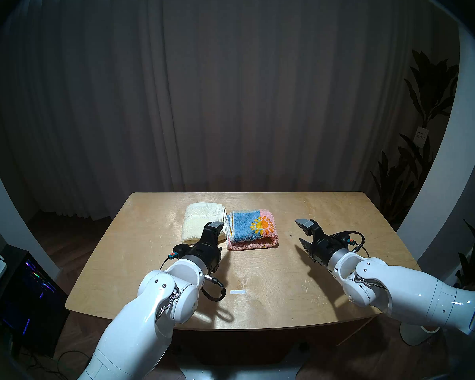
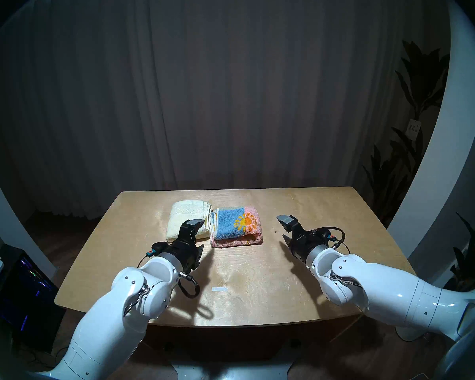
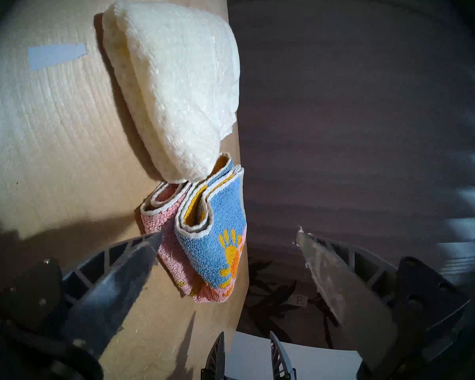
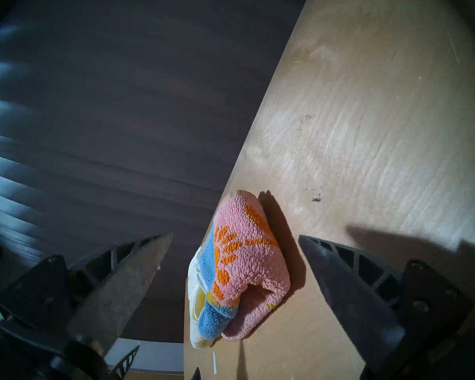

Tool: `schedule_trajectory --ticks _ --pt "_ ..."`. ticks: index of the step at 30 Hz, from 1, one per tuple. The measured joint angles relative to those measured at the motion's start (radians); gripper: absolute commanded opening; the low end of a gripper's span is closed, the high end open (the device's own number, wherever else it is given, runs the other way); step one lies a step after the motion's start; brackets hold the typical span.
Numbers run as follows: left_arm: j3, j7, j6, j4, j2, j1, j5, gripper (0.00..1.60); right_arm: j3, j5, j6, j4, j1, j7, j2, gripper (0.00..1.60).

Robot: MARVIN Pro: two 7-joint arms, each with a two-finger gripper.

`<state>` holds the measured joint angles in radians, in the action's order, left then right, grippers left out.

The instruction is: Fold each towel twice and stack them on table

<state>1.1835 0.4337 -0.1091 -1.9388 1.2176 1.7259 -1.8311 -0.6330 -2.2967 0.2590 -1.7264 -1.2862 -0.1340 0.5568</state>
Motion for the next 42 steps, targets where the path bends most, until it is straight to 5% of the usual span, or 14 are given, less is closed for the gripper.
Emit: schedule_trajectory --ticks 8,17,28,42 --pt "-0.021 0.065 -0.006 0.043 0.016 -0.035 0.007 1.60 -0.001 -0.002 -0.057 0.058 0.005 -0.098 0.052 1.60" --pt "-0.018 0.091 0.036 0.114 0.033 -0.081 -0.043 1.60 0.007 0.018 -0.072 0.087 0.021 -0.092 0.082 1.60" --pt "-0.004 0.097 0.080 0.132 0.036 -0.123 -0.076 1.60 0.022 0.023 -0.102 0.079 0.070 0.114 0.100 1.60" --pt "-0.012 0.154 0.161 0.206 0.026 -0.183 -0.107 1.60 0.023 0.009 -0.110 0.114 0.115 0.222 0.146 1.60"
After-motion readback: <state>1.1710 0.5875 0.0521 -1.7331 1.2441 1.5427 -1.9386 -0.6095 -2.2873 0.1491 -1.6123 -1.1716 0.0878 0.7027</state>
